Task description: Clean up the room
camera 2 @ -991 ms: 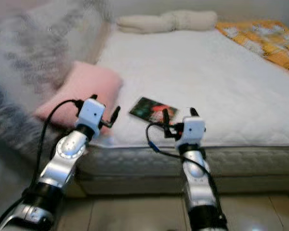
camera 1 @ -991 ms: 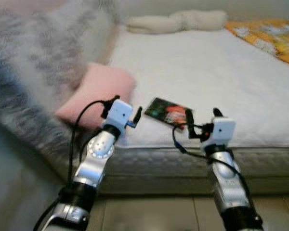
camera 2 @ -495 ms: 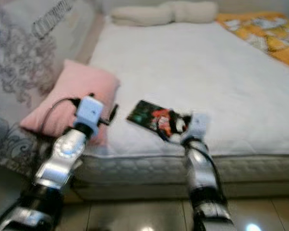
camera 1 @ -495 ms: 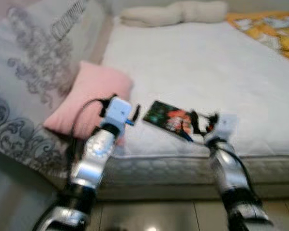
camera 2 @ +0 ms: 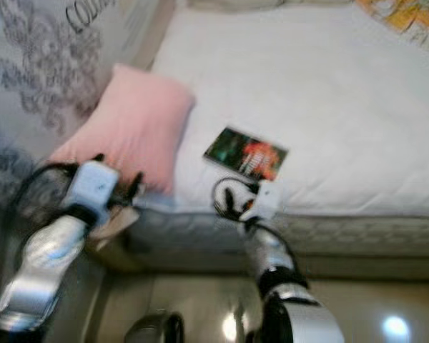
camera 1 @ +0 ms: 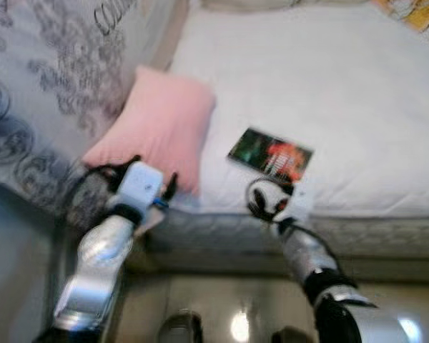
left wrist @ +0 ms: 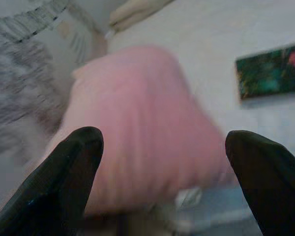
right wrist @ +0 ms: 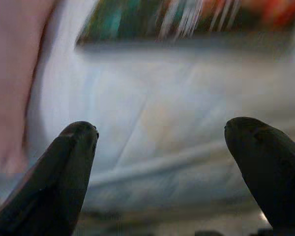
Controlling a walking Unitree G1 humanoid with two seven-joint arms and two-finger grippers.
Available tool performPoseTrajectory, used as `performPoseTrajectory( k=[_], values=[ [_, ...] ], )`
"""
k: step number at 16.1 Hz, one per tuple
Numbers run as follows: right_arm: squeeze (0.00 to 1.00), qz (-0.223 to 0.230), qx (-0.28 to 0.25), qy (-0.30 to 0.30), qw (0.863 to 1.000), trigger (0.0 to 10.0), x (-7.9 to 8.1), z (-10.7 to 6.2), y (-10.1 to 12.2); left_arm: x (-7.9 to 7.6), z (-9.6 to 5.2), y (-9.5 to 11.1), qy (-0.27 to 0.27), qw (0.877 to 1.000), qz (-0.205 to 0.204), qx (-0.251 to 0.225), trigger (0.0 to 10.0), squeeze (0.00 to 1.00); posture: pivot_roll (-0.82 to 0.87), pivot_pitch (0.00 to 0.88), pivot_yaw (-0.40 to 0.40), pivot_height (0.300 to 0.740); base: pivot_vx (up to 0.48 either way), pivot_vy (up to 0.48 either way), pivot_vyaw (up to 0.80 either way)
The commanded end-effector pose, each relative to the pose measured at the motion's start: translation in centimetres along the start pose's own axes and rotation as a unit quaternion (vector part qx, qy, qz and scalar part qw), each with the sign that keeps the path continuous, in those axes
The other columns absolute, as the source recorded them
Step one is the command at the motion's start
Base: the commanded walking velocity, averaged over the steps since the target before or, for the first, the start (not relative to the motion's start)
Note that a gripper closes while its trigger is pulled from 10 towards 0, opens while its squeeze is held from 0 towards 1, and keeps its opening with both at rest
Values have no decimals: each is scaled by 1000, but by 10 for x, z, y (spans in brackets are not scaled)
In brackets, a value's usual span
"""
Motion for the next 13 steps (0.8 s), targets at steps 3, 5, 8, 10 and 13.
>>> performPoseTrajectory(
  k=[3, 5, 8, 10, 13],
  values=[
    [153, -13, -10, -58, 998, 10000, -19, 1, 14, 15, -21, 1, 5, 1000, 17, 24, 10000, 0, 270, 286, 151, 736, 0, 0, 0],
    [153, -53, -38, -94, 993, 10000, -34, 1, 38, 13, -36, -2, -1, 999, 16, 47, 10000, 0, 283, 301, 145, 736, 0, 0, 0],
    [157, -115, -100, -109, 982, 10000, -37, 1, 75, 10, -40, 1, 1, 999, 12, 53, 10000, 0, 277, 297, 128, 736, 0, 0, 0],
    [161, -130, -131, -96, 978, 10000, -32, 1, 92, 9, -41, 0, 3, 998, 7, 59, 10000, 0, 258, 290, 113, 736, 0, 0, 0],
    [157, -145, -140, -107, 974, 10000, -36, 0, 102, 4, -37, 1, 0, 998, 0, 62, 10000, 0, 243, 288, 108, 736, 0, 0, 0]
  ],
)
Point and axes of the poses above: a point about 5 cm out from each wrist's last joint towards the gripper, its own z axis pointing out of the wrist towards the gripper, its own y axis along the axis of the wrist's last joint, x = y × z, the point moved 1 cm from there along z, pointing out of the wrist towards the gripper, and after that the axes turned 8 degrees about z, right-handed, at the moved point
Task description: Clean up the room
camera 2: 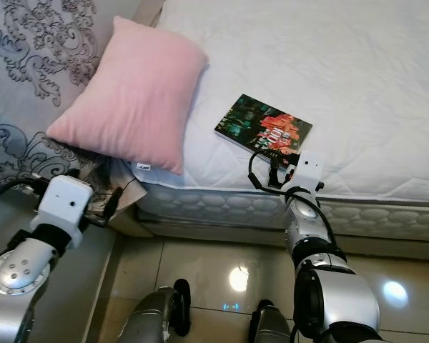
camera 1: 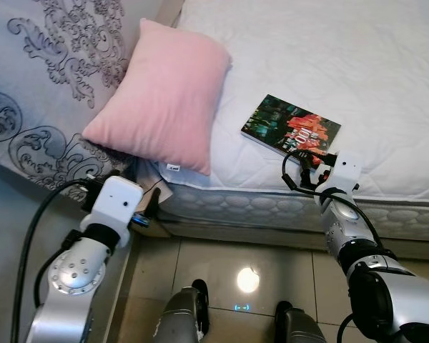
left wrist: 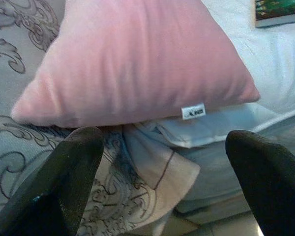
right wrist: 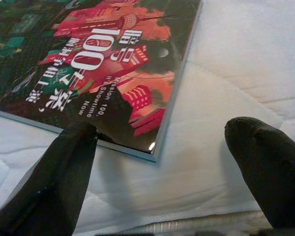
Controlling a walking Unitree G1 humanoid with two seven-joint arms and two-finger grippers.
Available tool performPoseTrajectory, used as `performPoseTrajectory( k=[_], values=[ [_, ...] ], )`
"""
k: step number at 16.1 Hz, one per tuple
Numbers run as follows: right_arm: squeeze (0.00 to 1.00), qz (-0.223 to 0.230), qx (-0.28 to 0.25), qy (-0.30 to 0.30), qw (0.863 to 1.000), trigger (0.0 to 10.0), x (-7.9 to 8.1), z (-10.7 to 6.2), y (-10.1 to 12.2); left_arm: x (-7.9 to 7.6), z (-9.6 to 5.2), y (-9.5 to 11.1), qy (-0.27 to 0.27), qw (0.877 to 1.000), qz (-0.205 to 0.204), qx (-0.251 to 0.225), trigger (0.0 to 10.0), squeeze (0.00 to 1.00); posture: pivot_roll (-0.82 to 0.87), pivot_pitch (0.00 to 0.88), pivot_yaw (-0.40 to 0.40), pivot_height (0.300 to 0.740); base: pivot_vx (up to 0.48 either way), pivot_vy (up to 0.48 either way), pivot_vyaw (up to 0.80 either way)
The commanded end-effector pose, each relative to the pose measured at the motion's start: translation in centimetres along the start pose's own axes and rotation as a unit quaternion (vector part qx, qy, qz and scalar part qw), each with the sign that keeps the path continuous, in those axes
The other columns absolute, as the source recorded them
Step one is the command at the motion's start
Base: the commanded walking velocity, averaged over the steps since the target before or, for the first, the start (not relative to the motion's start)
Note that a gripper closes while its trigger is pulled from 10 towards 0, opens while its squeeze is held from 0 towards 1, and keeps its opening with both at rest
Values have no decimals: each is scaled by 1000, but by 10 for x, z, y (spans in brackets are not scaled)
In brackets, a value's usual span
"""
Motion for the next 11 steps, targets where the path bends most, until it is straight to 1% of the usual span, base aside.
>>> performPoseTrajectory(
  k=[1, 2, 3, 4, 5, 6, 7, 8, 11],
  values=[
    [157, -7, 5, -13, 1000, 10000, -7, 1, 1, 1, -2, -1, 3, 1000, 5, 7, 10000, 0, 243, 289, 109, 736, 0, 0, 0],
    [157, -5, -1, -26, 1000, 10000, -13, 2, 6, 1, -1, -1, 3, 1000, 5, 8, 10000, 0, 243, 288, 108, 736, 0, 0, 0],
    [157, 3, -9, -24, 1000, 10000, -13, 3, 11, 2, -1, -2, 4, 1000, 5, 10, 10000, 0, 241, 286, 105, 736, 0, 0, 0],
    [153, 13, -7, 10, 1000, 10000, 1, 4, 11, 2, -1, -2, 5, 1000, 4, 10, 10000, 0, 238, 285, 104, 736, 0, 0, 0],
    [157, 19, 0, 27, 999, 10000, 9, 4, 8, 2, -1, -2, 6, 1000, 4, 10, 10000, 0, 238, 285, 104, 736, 0, 0, 0],
    [161, 41, 18, 51, 998, 10000, 21, 3, 1, 1, 0, -1, 6, 1000, 3, 10, 10000, 0, 237, 285, 103, 736, 0, 0, 0],
    [161, 56, 31, 63, 996, 10000, 27, 2, -3, -1, 1, -1, 5, 1000, 1, 9, 10000, 0, 238, 285, 101, 736, 0, 0, 0],
    [157, 53, 54, 82, 994, 10000, 36, 2, -9, -3, 2, 1, 1, 1000, 1, 4, 10000, 0, 240, 283, 98, 736, 0, 0, 0],
    [157, 10, 80, 99, 992, 10000, 42, 4, -8, -11, 0, 1, -4, 1000, -10, 7, 10000, 0, 234, 278, 66, 736, 0, 0, 0]
  ],
)
Point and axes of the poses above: a point about 5 cm out from each wrist's last joint towards the gripper, its own z axis pointing out of the wrist towards the gripper, its own y axis along the axis of the wrist's last joint, x = y × z, the point moved 1 cm from there along z, pointing out of the wrist towards the gripper, and after that the axes turned 8 degrees about z, right-handed, at the moved point
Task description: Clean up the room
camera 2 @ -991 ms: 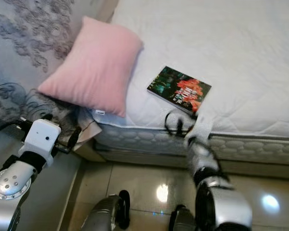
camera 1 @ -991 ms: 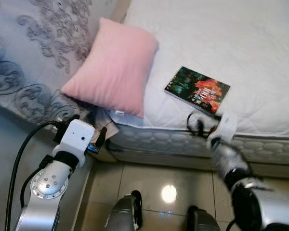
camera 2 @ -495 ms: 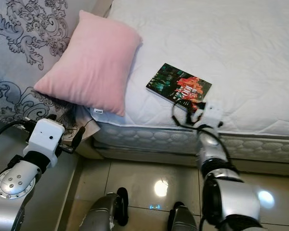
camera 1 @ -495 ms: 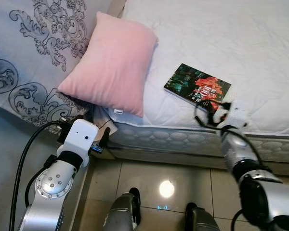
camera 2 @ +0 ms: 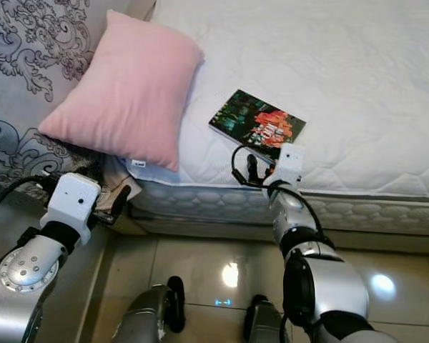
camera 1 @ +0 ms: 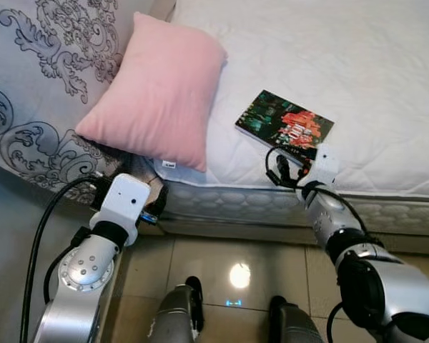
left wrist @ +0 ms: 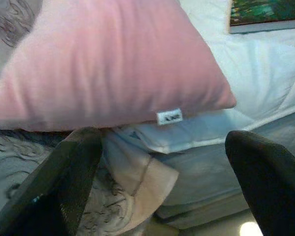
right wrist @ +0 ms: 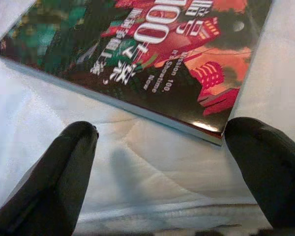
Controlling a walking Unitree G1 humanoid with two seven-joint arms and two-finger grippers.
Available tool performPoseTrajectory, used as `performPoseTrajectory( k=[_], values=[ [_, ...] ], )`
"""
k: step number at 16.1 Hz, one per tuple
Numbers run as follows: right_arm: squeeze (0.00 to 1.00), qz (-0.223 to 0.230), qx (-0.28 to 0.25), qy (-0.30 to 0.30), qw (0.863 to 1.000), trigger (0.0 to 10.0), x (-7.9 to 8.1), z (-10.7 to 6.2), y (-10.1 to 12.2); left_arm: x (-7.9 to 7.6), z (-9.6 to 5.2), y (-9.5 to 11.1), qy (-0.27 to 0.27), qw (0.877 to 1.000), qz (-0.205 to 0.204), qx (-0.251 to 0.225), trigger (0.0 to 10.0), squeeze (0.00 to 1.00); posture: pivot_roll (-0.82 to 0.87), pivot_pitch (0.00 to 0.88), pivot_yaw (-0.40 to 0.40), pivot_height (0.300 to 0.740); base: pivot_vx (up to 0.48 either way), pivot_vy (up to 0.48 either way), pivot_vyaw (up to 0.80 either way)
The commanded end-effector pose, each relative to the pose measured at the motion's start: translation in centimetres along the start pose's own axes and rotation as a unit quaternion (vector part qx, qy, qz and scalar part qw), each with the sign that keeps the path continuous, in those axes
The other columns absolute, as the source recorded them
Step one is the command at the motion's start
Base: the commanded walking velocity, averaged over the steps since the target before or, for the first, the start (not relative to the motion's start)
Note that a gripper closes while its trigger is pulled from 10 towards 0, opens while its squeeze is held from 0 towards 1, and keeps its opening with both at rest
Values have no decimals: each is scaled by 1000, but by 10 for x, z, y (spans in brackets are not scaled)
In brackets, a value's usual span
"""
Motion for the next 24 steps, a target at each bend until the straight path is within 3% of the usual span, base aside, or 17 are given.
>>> performPoseTrajectory(
  k=[1, 5, 8, 10, 12, 17, 18, 24],
  values=[
    [161, -24, 28, 3, 999, 10000, 0, 1, -2, -7, -4, -4, -3, 1000, -3, 14, 10000, 0, 228, 280, 53, 736, 0, 0, 0],
    [161, -32, 40, -13, 999, 10000, -6, 4, 13, -15, -3, -4, 2, 1000, -16, 18, 10000, 0, 220, 293, 12, 736, 0, 0, 0],
    [165, -37, 35, 27, 998, 10000, 10, 8, 20, -14, -3, -6, 11, 1000, -21, 21, 10000, 0, 213, 295, -2, 736, 0, 0, 0],
    [161, -32, 51, 29, 998, 10000, 12, 8, 16, -16, -2, -7, 11, 999, -25, 24, 10000, 0, 203, 295, 1, 736, 0, 0, 0],
    [157, -24, 91, -21, 995, 10000, -14, 1, -1, -18, 0, -6, 3, 999, -27, 22, 10000, 0, 202, 292, 7, 736, 0, 0, 0],
    [157, 33, 114, -53, 992, 10000, -32, -6, -11, -19, 3, -6, -2, 999, -27, 24, 10000, 0, 193, 289, 15, 736, 0, 0, 0],
    [161, 9, 95, -91, 991, 10000, -45, -8, -5, -19, 5, -6, -2, 999, -26, 22, 10000, 0, 191, 287, 14, 736, 0, 0, 0],
    [161, -19, 36, -139, 990, 10000, -63, -9, 19, -19, 9, -5, -2, 1000, -22, 17, 10000, 0, 187, 272, 19, 736, 0, 0, 0]
  ],
)
Point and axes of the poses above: a point about 5 cm out from each wrist's last joint towards the gripper, its own z axis pointing out of the wrist towards the gripper, its own y axis along the axis of the wrist's last joint, x = y × z, the point moved 1 cm from there along z, pointing out of the wrist towards the gripper, and after that the axes turned 8 degrees about z, right-handed, at the moved point
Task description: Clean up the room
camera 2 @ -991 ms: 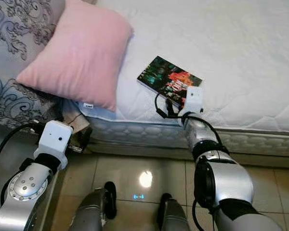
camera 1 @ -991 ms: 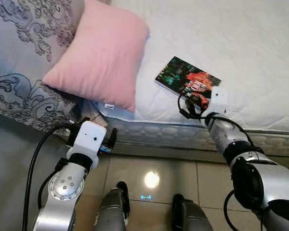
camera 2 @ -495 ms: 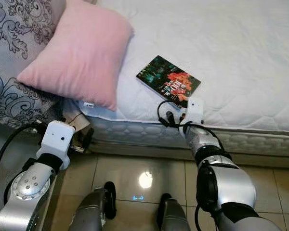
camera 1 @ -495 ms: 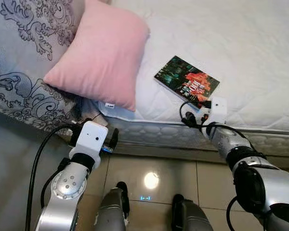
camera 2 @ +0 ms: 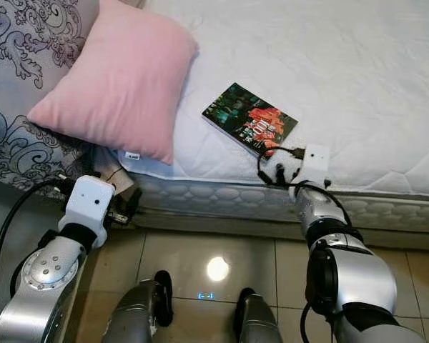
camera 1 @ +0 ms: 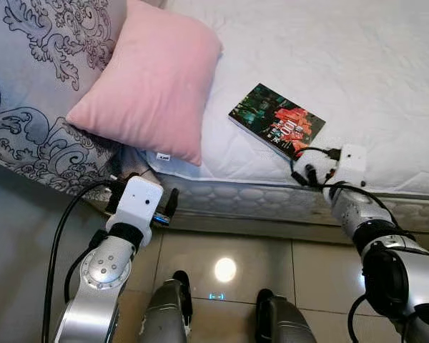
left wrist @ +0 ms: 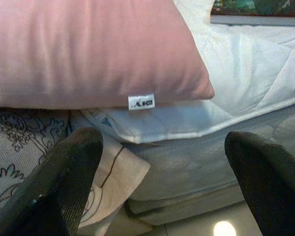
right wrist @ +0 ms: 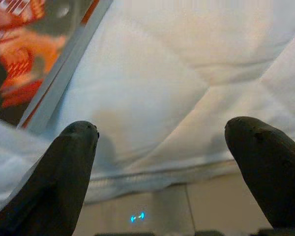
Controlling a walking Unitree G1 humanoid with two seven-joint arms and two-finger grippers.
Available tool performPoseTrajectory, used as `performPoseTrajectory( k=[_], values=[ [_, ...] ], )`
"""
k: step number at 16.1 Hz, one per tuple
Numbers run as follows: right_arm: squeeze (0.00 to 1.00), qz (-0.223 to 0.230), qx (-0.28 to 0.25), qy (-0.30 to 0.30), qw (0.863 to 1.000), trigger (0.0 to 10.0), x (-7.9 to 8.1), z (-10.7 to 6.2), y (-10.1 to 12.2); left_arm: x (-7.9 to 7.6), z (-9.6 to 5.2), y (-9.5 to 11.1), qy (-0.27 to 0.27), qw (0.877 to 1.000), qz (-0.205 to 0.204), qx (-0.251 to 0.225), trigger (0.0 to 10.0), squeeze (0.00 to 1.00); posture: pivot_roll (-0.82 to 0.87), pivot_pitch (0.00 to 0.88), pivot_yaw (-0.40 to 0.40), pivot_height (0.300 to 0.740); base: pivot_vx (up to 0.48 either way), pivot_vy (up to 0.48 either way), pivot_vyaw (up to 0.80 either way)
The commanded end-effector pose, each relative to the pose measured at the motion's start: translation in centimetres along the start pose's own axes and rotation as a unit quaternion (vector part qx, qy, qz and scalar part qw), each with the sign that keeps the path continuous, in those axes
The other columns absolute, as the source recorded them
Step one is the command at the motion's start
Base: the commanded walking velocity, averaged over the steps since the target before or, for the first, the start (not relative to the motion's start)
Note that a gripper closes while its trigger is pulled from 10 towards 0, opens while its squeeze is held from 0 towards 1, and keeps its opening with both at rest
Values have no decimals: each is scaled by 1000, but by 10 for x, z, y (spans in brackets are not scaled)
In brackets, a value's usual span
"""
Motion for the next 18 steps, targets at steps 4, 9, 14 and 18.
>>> performPoseTrajectory(
  k=[4, 9, 14, 18],
  values=[
    [149, -24, -88, -67, 994, 10000, -27, -3, 31, -4, 6, -3, -3, 1000, 1, 1, 10000, 0, 172, 242, 9, 736, 0, 0, 0],
    [153, -48, -263, -45, 963, 10000, 0, -18, 50, -16, 33, 5, -6, 999, -34, -20, 10000, 0, 75, 103, -38, 736, 0, 0, 0],
    [173, -113, -376, 32, 919, 10000, 0, -101, 1, -24, 54, -22, 7, 975, -220, 44, 10000, 0, -43, 21, -8, 736, 0, 0, 0],
    [176, -123, -316, 25, 940, 10000, -21, -119, -39, -28, 60, -2, 8, 981, -190, -29, 10000, 0, -79, 0, 18, 736, 0, -120, 0]
  ],
)
Point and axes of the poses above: a point about 5 cm out from each wrist's last joint towards the gripper, its own z axis pointing out of the wrist towards the gripper, its own y axis along the axis of the wrist's last joint, x = y × z, the point moved 1 cm from there along z, pointing out of the wrist towards the gripper, and after that the axes turned 8 degrees about z, right-handed, at the moved point
